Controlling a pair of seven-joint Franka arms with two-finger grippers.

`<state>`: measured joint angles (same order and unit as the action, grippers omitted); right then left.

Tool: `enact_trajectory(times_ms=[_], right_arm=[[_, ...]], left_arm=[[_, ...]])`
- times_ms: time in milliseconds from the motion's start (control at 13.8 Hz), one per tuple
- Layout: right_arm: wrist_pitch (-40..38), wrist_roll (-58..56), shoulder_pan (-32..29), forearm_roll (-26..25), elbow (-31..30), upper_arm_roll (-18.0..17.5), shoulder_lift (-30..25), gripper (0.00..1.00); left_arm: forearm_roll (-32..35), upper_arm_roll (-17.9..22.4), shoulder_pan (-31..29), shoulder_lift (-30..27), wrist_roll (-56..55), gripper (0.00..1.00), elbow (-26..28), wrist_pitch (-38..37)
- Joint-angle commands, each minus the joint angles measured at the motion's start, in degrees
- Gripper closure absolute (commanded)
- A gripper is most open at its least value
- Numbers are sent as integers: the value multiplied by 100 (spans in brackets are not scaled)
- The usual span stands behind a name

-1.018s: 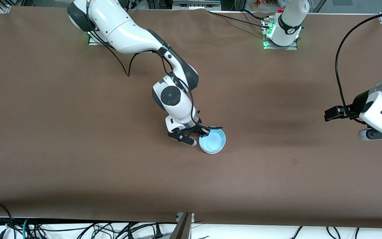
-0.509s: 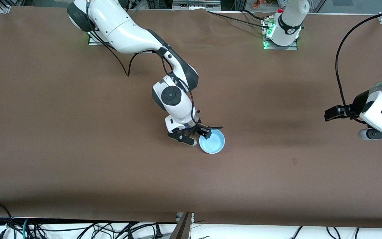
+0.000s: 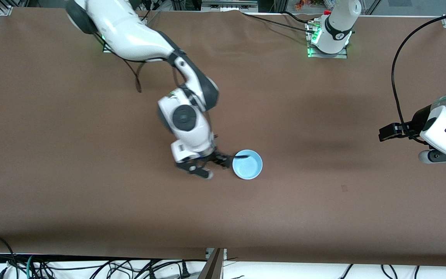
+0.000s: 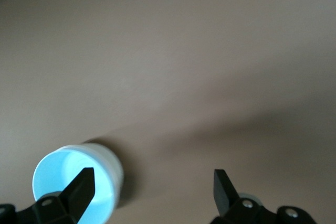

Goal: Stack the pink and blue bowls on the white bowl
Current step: 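Open the right gripper and draw it back from the blue bowl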

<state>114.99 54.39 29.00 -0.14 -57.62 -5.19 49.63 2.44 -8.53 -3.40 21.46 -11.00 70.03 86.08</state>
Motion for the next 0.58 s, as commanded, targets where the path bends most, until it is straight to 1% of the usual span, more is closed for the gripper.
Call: enact_trajectory(times_ms=[0,145,218,364,509], right_arm=[[-696,-594,-271,206,-223,-61,-619,0],[-1484,-1059,-534,207,-390,-26,-1111,0],[-1871,-1602,-753,216,-582,-25,-1479,0],[-2304,-2386,-1175,417,-1274,-25,-2322,0],[-2324,-2949,-1404,436,-2284,71,-3262,0]], left_arm=[[28,0,-11,-151,19,13,134,5],[28,-8,-11,-151,19,13,134,5],[28,-8,-11,-151,19,13,134,5],[28,0,-11,-151,19,13,143,5],[28,0,-11,-151,19,13,143,5]])
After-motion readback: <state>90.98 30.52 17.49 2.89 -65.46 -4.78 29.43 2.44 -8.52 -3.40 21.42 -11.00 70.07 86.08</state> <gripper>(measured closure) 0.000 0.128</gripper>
